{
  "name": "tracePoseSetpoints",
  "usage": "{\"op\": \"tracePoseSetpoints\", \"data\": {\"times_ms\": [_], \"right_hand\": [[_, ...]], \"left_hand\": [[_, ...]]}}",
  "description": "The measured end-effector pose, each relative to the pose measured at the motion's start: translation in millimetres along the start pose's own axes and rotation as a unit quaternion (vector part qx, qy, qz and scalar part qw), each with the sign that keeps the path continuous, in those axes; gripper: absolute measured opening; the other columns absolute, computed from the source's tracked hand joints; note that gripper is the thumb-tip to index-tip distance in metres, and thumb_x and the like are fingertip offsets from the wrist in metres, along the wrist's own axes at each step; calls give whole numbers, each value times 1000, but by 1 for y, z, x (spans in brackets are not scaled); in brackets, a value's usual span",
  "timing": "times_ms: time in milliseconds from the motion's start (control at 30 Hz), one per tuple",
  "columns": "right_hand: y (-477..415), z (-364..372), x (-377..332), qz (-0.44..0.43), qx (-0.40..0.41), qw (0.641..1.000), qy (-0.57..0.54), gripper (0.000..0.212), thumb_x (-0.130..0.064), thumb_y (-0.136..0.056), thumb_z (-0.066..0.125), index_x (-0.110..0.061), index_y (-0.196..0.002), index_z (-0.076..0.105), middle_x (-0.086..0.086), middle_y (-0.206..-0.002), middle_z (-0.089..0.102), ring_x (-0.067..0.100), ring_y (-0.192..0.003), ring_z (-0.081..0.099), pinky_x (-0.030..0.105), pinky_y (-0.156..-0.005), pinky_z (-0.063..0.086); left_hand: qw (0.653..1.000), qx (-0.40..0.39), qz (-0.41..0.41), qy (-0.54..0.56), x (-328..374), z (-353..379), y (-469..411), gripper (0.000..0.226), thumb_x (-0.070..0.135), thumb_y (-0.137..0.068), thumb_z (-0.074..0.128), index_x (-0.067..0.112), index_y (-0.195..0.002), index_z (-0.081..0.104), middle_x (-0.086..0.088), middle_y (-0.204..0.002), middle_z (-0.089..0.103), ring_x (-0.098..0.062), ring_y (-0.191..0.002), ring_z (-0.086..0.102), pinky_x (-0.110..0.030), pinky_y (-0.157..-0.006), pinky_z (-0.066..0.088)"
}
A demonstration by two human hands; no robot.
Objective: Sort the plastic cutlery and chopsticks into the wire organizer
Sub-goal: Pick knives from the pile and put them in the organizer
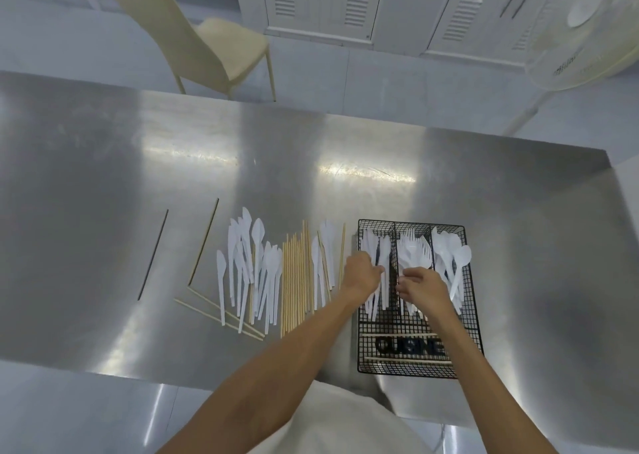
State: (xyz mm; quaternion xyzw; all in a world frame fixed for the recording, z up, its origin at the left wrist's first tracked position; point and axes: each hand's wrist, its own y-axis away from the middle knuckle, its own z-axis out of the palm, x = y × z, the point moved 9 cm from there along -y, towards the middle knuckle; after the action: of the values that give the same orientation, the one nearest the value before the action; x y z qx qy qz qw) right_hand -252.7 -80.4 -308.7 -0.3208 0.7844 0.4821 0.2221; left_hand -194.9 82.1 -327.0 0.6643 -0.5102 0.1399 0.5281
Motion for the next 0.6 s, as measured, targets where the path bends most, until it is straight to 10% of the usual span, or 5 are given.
{"op": "tracePoseSetpoints", "data": {"times_ms": [600], "right_hand": [[31, 103, -33, -43, -71, 996, 12, 22, -5, -95, 65, -4, -117, 64, 13, -95, 73, 24, -84, 75, 35, -75, 64]], "left_hand": [[997, 53, -4, 56, -81, -103, 45, 12, 18, -97, 62, 9, -105, 65, -5, -86, 69, -16, -65, 72, -29, -51, 60]]}}
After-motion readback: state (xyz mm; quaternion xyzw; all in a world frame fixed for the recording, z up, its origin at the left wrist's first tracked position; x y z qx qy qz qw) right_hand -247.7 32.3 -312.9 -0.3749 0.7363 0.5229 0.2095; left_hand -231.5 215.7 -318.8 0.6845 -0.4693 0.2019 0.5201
